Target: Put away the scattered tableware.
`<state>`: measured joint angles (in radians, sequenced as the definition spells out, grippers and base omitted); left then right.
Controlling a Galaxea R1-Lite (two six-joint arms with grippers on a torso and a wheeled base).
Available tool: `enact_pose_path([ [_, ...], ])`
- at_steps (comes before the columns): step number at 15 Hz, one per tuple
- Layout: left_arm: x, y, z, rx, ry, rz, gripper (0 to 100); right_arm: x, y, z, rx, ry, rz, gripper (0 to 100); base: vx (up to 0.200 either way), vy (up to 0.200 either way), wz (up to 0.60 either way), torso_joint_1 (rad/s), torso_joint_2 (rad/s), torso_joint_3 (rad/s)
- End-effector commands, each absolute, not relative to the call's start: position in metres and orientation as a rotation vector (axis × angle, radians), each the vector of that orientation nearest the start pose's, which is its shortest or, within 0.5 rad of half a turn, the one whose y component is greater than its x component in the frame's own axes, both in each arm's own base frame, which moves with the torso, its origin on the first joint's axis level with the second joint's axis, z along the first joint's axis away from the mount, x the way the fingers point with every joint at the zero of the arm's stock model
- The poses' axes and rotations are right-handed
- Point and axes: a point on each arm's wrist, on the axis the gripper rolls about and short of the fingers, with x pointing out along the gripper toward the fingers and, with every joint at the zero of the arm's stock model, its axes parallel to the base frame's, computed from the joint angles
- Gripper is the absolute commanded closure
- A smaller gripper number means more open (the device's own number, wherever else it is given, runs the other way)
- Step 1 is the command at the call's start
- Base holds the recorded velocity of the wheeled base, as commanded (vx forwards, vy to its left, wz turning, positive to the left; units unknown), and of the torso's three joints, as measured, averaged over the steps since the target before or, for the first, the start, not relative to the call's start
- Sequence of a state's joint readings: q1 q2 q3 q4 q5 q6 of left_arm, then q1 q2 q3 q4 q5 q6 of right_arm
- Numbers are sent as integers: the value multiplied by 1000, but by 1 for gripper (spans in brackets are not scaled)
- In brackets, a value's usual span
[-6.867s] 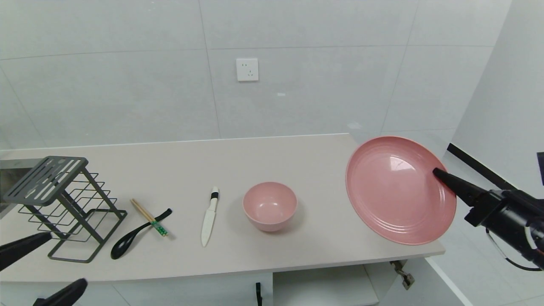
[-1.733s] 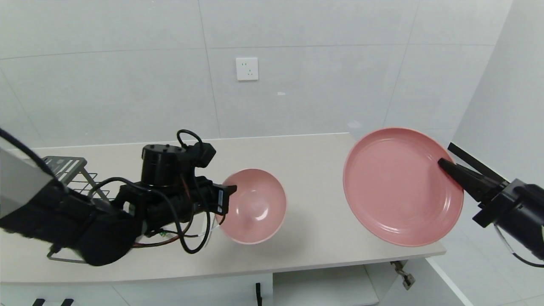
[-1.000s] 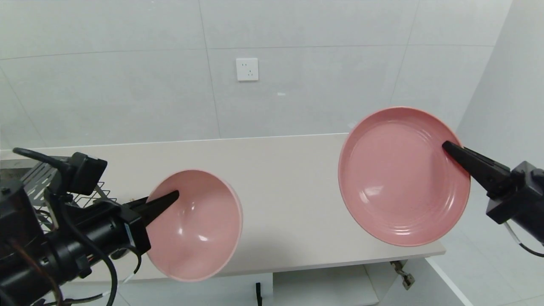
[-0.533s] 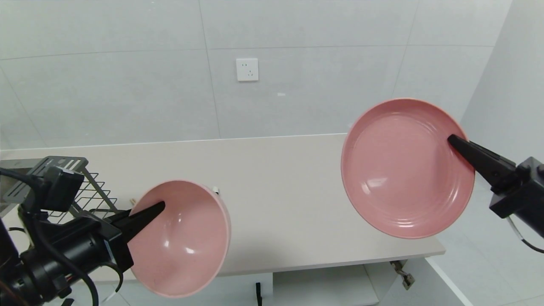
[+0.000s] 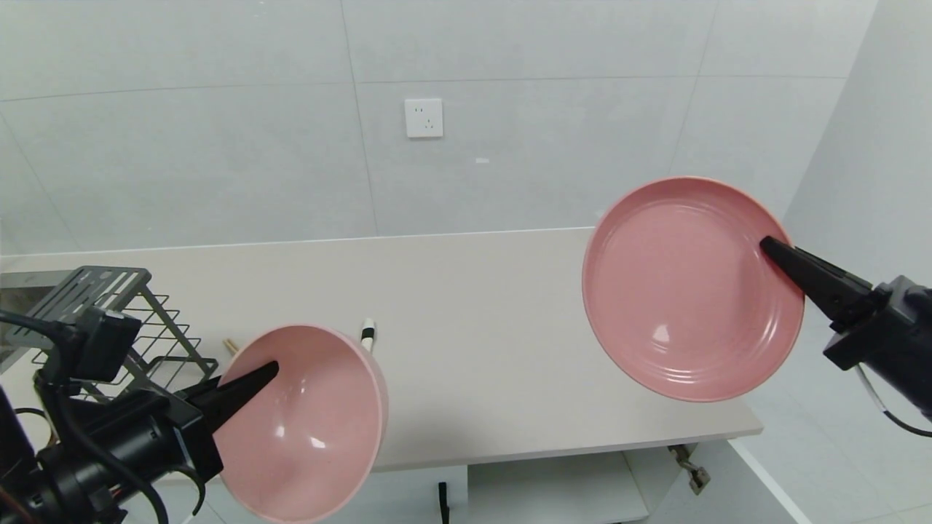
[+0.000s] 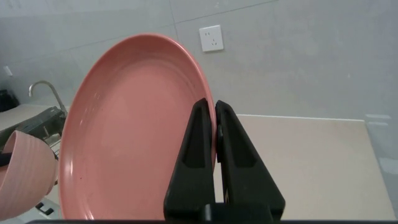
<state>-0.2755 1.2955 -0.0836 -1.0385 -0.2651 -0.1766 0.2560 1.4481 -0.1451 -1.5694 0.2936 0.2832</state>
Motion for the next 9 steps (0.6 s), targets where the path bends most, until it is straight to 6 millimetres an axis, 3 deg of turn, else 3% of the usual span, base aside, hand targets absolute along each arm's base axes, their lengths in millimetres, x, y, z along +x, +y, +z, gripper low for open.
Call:
enact_pose_path([
  [1, 144, -47, 131, -170, 232, -522, 100, 174, 53, 176, 269, -188, 584, 100, -200, 0, 0, 32, 2, 2],
  [4, 143, -47, 132, -170, 226, -524, 100, 175, 52, 176, 268, -190, 582, 100, -200, 0, 0, -7, 1, 4],
  [9, 141, -46, 134, -169, 210, -525, 100, 174, 53, 176, 268, -188, 583, 100, 0, 0, 0, 0, 0, 0],
])
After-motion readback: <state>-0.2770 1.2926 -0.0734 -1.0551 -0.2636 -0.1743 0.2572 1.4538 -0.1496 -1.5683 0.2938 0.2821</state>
